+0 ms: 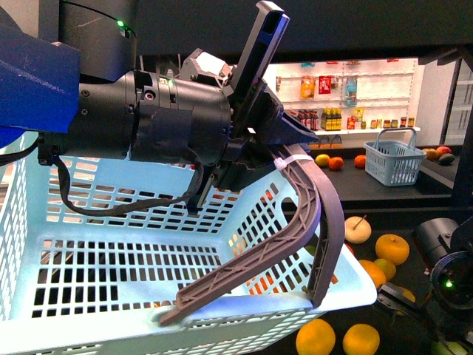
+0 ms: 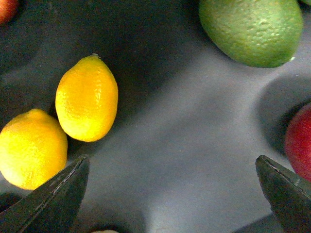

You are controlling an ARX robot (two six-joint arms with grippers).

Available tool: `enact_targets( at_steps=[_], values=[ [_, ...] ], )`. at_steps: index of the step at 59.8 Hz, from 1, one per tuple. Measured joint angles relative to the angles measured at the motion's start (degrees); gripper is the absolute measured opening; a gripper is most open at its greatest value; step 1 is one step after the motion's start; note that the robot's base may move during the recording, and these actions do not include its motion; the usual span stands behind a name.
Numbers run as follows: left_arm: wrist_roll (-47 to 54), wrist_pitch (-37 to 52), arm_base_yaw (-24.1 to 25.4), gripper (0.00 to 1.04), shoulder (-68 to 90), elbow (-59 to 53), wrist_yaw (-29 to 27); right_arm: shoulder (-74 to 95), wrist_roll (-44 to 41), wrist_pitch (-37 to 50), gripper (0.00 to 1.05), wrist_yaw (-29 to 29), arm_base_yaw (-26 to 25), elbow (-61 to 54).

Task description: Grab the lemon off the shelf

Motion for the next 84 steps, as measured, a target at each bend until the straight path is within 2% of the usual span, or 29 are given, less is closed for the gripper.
enact_targets(
  at_steps=[14,39,64,75,84],
  values=[
    [0.04,0.0,0.0,0.1,0.0,0.0,-0.11,7.78,2.86,-5.42,1.02,0.11,1.9,12.5],
    [0.11,0.0,0.0,0.1,0.0,0.0,-0.11,20.83,2.91,-13.31,1.02,1.57,3.32,34.23],
    [0.11,0.0,0.0,0.1,0.0,0.0,-0.04,29.57,3.15,-19.41,1.02,1.51,3.93,46.97],
    [0.11,0.0,0.0,0.1,0.0,0.0,-0.11,30.45,3.34,-19.52,0.8,1.36,4.02,48.04],
    [0.11,0.0,0.0,0.1,0.0,0.0,-0.07,29.14,3.28,-16.85,0.57,1.2,3.63,44.63]
  ],
)
